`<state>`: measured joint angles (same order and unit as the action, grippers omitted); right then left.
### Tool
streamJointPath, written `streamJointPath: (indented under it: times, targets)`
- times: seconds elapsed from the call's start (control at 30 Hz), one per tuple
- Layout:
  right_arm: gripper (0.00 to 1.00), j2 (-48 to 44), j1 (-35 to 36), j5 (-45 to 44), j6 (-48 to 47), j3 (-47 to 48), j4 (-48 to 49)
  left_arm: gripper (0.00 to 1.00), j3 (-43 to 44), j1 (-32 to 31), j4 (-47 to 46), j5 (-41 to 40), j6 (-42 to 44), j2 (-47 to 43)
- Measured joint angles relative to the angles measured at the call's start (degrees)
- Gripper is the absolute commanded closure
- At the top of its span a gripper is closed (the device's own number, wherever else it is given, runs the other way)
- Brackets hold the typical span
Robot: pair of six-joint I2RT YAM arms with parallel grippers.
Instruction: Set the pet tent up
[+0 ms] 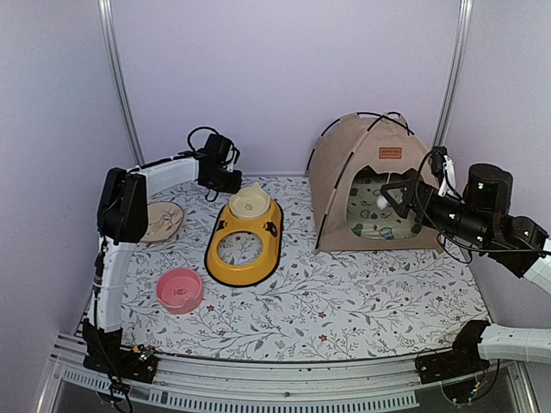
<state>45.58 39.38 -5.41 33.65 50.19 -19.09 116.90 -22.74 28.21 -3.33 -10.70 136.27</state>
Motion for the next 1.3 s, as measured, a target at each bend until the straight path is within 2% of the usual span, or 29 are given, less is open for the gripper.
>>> streamJointPath:
  times: [0.63,0.93,1.3]
  targets:
    - [0.01,0.02,0.00,0.00,0.04,0.00,-0.09,0.78,0.39,1.55,-0.42,-0.09,0.42,2.75]
    - [0.01,0.28,0.00,0.02,0.04,0.00,-0.20,0.68,0.39,1.53,-0.83,-0.39,-0.09,2.58]
    - [0.01,0.94,0.00,0.07,0.07,0.00,-0.13,0.68,0.46,-0.31,-1.77,2.95,0.15,-0.72]
